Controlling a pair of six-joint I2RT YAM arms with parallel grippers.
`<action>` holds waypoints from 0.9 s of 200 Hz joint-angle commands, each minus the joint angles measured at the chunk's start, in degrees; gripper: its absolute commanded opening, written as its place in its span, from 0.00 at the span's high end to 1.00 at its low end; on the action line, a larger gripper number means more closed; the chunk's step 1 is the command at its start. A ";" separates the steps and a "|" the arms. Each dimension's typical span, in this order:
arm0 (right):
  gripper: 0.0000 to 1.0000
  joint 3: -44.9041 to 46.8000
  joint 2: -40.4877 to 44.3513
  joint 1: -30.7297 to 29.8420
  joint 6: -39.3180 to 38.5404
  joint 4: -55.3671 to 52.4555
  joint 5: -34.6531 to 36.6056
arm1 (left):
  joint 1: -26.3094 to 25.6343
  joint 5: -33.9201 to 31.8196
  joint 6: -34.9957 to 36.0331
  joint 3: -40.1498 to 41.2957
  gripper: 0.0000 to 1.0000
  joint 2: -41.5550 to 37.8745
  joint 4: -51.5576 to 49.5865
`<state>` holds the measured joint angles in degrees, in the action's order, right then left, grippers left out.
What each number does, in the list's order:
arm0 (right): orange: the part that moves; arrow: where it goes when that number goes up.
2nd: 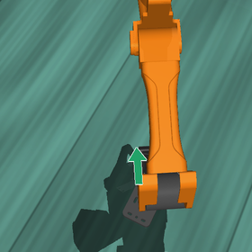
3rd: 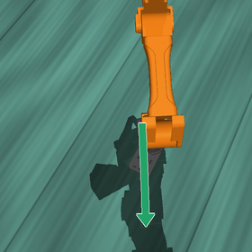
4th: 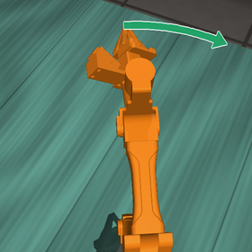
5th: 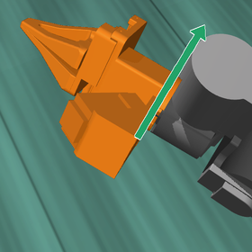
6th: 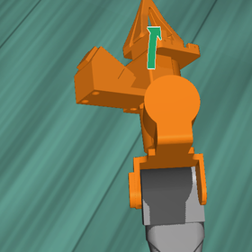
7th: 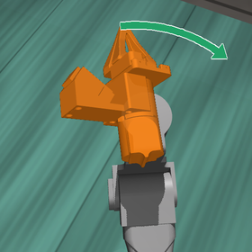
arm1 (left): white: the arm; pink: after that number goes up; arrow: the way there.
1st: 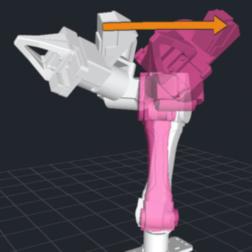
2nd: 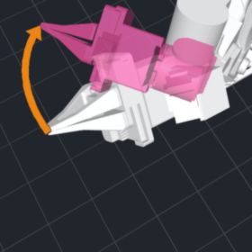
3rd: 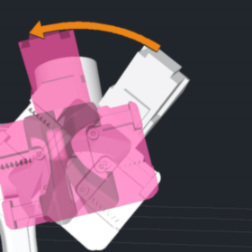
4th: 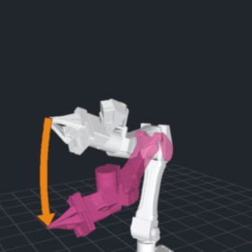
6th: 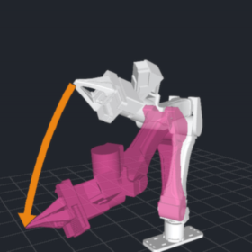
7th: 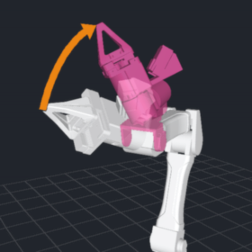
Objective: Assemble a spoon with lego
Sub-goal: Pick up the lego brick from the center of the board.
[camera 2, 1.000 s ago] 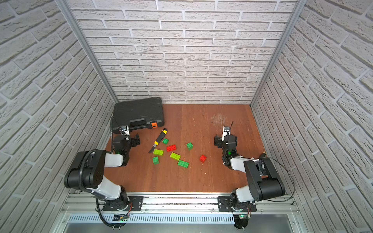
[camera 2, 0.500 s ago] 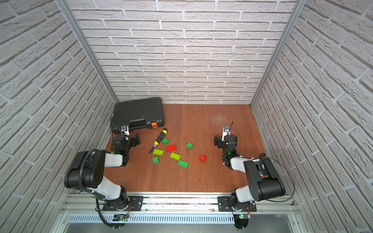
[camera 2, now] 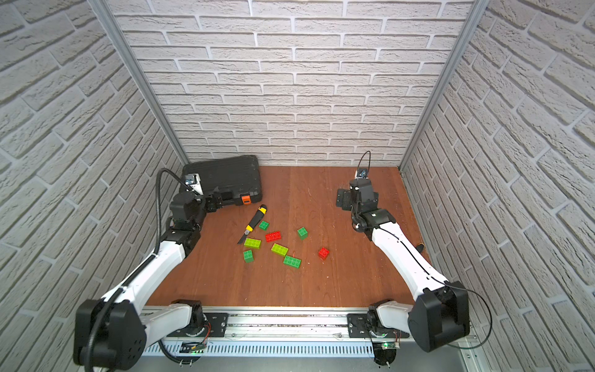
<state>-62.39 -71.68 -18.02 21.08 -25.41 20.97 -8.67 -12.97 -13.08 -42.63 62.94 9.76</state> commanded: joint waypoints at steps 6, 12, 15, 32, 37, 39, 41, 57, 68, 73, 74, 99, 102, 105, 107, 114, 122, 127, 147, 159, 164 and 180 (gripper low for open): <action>0.00 0.63 0.05 -9.66 17.29 -25.11 1.61 | -6.15 2.95 -7.62 2.63 0.02 -0.86 -12.12; 0.00 1.24 -0.12 -11.18 19.83 -25.31 0.54 | -7.57 3.13 -8.79 3.75 0.02 -0.89 -11.27; 0.00 1.61 -0.24 -11.83 20.76 -25.32 -0.16 | -8.18 3.20 -9.33 4.26 0.02 -0.82 -10.93; 0.01 4.21 -1.44 -15.06 25.29 -23.15 -3.59 | -11.25 3.78 -12.33 6.54 0.02 -0.04 -9.52; 0.02 4.81 -2.05 -16.05 26.08 -22.36 -4.25 | -12.08 3.86 -12.79 7.13 0.02 0.23 -8.95; 0.02 4.93 -2.37 -16.42 26.50 -22.26 -4.27 | -12.45 3.91 -12.90 7.41 0.02 0.40 -8.72; 0.02 4.98 -2.66 -16.76 27.05 -22.24 -4.25 | -12.78 3.96 -13.06 7.57 0.02 0.51 -8.53; 0.02 5.34 -5.40 -19.60 30.20 -22.87 -3.71 | -14.36 4.01 -13.61 8.13 0.02 1.28 -8.24; 0.02 6.05 -7.25 -20.64 31.91 -22.90 -3.97 | -14.84 4.18 -13.64 8.48 0.02 1.56 -7.97; 0.03 6.60 -8.14 -20.81 32.26 -22.25 -4.57 | -14.94 4.31 -13.57 8.70 0.02 1.68 -7.67; 0.04 6.72 -8.31 -20.86 32.35 -22.06 -4.69 | -14.96 4.33 -13.61 8.75 0.02 1.71 -7.61; 0.11 8.13 -12.00 -20.83 32.71 -17.98 -7.71 | -15.04 4.90 -13.64 8.89 0.02 2.51 -7.12; 0.12 7.94 -12.52 -20.83 32.72 -17.66 -7.90 | -15.06 5.01 -13.64 8.81 0.02 2.61 -7.12; 0.13 7.74 -13.00 -20.83 32.62 -17.56 -8.03 | -15.04 5.06 -13.71 8.73 0.02 2.77 -7.12; 0.14 7.55 -13.23 -20.83 32.58 -17.46 -8.09 | -15.04 5.13 -13.72 8.73 0.02 2.86 -7.12; 0.15 7.02 -14.54 -20.83 32.62 -17.32 -8.23 | -15.02 5.14 -13.96 8.58 0.02 3.18 -7.12; 0.18 6.38 -15.76 -20.83 32.54 -17.59 -7.93 | -15.11 5.19 -14.18 8.56 0.02 3.52 -6.94; 0.20 6.11 -16.57 -20.85 32.53 -17.63 -7.59 | -15.08 5.25 -14.21 8.44 0.02 3.66 -6.86; 0.28 5.08 -19.34 -20.80 32.33 -17.35 -7.52 | -15.16 5.33 -14.38 7.76 0.02 4.53 -7.25; 0.33 4.74 -20.90 -20.80 31.79 -16.51 -8.25 | -15.24 5.30 -14.47 7.48 0.02 4.78 -7.41; 0.36 4.66 -21.44 -20.80 31.52 -16.02 -8.51 | -15.30 5.20 -14.51 7.48 0.02 4.81 -7.36; 0.40 4.33 -22.80 -20.80 30.96 -15.02 -8.84 | -15.32 4.93 -14.52 7.40 0.02 4.84 -7.39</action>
<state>-56.71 -93.17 -38.79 52.18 -42.50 12.75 -23.70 -8.19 -27.07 -34.02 67.66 0.82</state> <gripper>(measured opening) 0.624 0.982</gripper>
